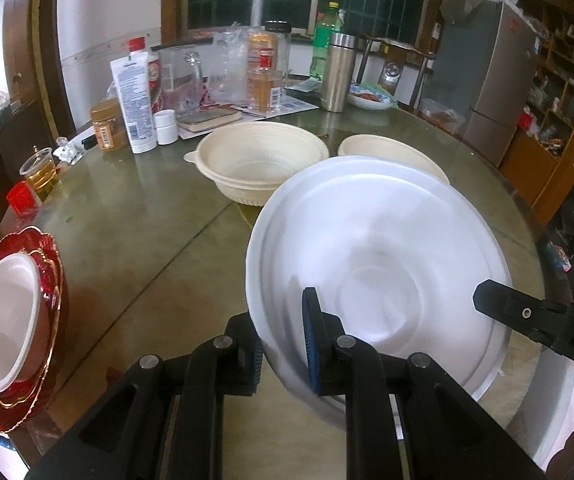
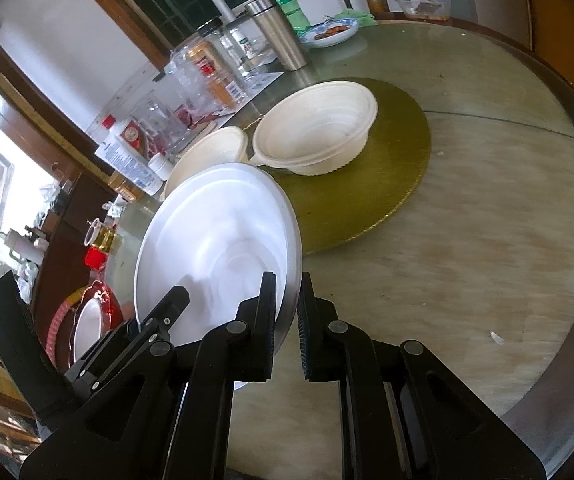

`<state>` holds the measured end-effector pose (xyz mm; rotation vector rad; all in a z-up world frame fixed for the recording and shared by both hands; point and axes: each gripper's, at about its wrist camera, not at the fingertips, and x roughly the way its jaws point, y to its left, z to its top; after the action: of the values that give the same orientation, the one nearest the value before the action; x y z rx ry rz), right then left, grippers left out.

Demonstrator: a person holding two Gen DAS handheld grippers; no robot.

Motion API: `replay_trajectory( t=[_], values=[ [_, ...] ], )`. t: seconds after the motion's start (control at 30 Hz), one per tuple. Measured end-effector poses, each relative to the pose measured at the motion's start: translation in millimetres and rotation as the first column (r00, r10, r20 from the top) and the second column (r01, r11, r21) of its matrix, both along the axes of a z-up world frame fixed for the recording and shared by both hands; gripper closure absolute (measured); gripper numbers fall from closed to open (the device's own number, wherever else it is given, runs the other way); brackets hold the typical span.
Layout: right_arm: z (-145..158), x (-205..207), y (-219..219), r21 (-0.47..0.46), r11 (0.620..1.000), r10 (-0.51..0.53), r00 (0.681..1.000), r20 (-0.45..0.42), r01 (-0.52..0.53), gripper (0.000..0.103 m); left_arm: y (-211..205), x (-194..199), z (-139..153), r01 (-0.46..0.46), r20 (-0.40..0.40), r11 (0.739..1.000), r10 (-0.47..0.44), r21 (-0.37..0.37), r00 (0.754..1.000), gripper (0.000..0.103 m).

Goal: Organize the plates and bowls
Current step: 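Lift the white plate and carry it to the red plate stack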

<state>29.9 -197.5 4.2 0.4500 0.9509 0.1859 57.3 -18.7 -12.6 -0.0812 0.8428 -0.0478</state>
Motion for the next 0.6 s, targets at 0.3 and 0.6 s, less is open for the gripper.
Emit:
replay_trajectory(
  t=[0.3, 0.6],
  values=[
    [3.4, 1.2, 15.3, -0.008, 0.999, 0.035, 0.999, 0.006, -0.035, 0.093, 16.4, -6.1, 2.9, -0.03, 0.011, 0.999, 0.031, -0.016, 0.999, 0.087],
    [6.0, 1.9, 29.7, -0.014, 0.998, 0.063, 0.998, 0.01, -0.063, 0.093, 30.8, -10.4, 5.4, -0.059, 0.017, 0.998, 0.059, -0.031, 0.998, 0.087]
  ],
)
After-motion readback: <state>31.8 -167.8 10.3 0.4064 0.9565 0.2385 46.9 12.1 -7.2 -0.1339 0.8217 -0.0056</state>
